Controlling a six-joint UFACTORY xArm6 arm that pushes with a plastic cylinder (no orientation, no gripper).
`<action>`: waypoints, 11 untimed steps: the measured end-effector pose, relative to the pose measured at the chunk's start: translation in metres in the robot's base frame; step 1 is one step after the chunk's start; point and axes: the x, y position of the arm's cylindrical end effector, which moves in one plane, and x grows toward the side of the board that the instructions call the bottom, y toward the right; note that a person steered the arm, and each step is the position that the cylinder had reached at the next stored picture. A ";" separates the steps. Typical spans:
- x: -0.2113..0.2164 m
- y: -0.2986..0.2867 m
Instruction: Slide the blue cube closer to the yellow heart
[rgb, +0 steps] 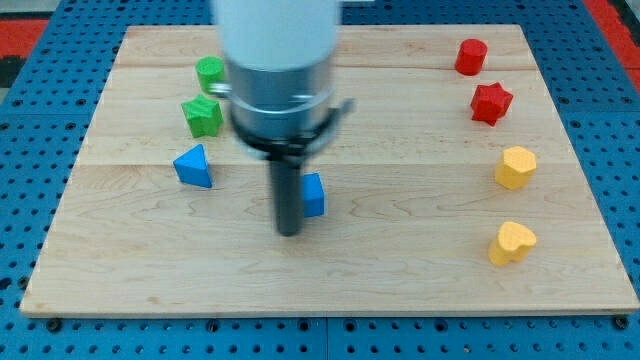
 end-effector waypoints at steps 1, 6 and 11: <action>-0.021 -0.021; -0.029 0.212; -0.070 0.211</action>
